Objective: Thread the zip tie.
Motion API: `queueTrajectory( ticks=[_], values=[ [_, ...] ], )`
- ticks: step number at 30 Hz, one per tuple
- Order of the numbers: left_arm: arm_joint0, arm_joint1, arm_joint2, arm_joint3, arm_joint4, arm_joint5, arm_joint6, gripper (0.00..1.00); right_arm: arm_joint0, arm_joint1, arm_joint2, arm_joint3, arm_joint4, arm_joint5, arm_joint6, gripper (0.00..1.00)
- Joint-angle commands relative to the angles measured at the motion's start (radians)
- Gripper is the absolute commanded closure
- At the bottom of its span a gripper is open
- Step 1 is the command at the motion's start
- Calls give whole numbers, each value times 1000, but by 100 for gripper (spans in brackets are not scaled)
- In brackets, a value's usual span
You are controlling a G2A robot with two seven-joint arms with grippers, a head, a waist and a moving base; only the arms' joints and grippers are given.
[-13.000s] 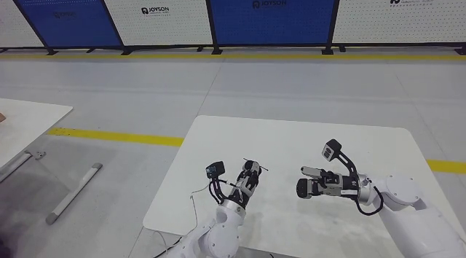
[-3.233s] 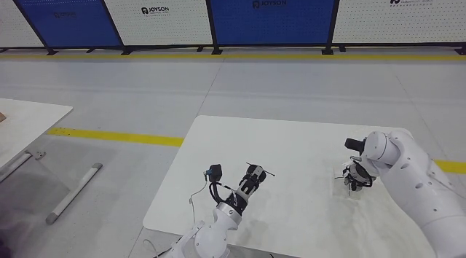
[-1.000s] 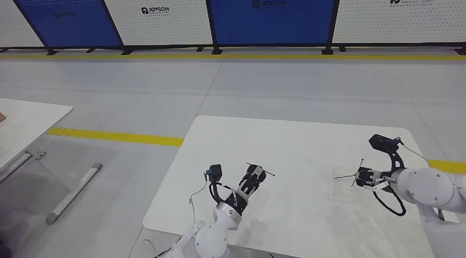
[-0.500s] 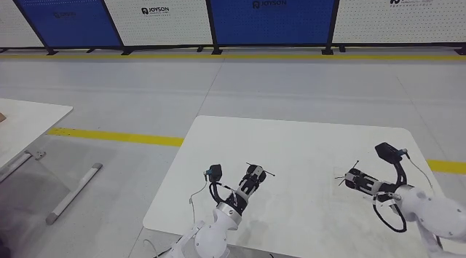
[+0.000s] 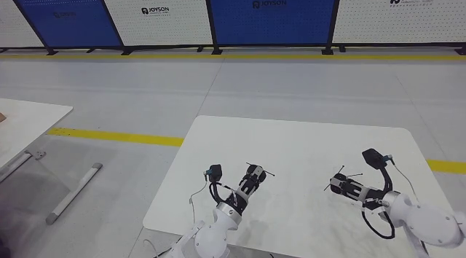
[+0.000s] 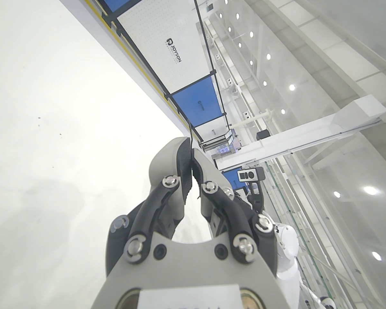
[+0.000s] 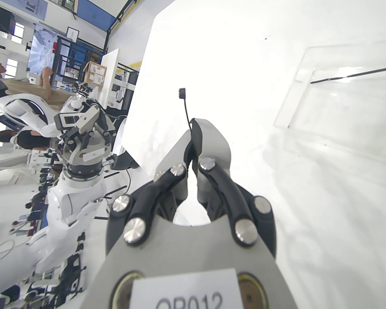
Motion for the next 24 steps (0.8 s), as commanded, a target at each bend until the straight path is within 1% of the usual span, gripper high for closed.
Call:
queueTrajectory(
  ticks=[1,2,5,8,10,14,24],
  values=[
    [0,0,0,0,0,0,0,100,0,0,0,0,0,0,0,100],
    [0,0,0,0,0,0,0,100,-2,0,-1,0,1,-1,-6,100],
    [0,0,0,0,0,0,0,100,-40,-6,-19,-17,3,-25,-115,100],
    [0,0,0,0,0,0,0,100,-103,-11,-26,-69,-4,-38,-245,100],
    [0,0,0,0,0,0,0,100,-154,-14,-36,-114,-31,-41,-340,100],
    [0,0,0,0,0,0,0,100,-218,-17,-45,-154,-51,-58,-437,100],
    [0,0,0,0,0,0,0,100,-221,-17,-46,-154,-56,-56,-442,100]
  ],
)
